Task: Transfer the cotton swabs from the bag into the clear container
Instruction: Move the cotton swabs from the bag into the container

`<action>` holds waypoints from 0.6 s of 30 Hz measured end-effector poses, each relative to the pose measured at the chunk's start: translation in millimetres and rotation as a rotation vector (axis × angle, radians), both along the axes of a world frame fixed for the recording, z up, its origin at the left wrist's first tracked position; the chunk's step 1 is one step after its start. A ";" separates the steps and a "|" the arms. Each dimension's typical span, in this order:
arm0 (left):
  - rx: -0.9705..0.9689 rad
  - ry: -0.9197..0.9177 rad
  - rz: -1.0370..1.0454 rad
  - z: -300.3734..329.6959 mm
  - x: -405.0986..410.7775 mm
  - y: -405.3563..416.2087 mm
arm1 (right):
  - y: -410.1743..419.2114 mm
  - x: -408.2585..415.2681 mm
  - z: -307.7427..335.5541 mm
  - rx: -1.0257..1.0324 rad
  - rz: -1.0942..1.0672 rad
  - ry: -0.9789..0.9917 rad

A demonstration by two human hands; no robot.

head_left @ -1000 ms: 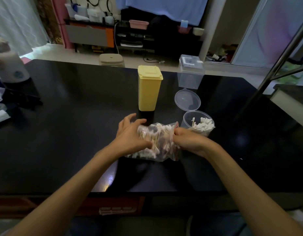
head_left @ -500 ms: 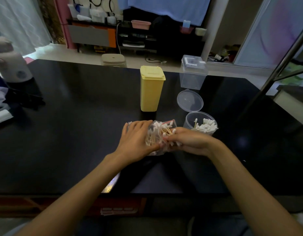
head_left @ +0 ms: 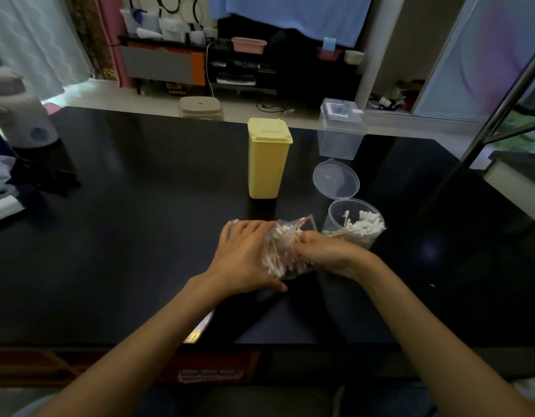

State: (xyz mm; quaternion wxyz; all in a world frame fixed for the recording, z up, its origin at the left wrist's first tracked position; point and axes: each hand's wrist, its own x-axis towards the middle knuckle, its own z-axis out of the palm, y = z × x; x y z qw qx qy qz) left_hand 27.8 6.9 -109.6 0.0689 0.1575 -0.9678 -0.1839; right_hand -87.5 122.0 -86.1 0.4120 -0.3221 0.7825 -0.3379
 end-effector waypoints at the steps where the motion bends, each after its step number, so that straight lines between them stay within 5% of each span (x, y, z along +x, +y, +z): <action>1: -0.017 0.002 -0.005 -0.1 0.8 -0.6 | -1.0 -1.6 0.7 0.018 -0.005 0.001; 7: 0.045 0.106 0.029 2.4 1.7 -3.7 | -4.9 -16.0 27.4 0.164 0.022 -0.024; 12: 0.141 0.152 0.105 3.1 1.4 -7.0 | -19.1 -23.6 67.1 0.376 0.148 0.192; 18: 0.238 0.221 0.205 2.4 -2.9 -4.1 | -39.5 -15.4 90.4 0.385 0.216 0.440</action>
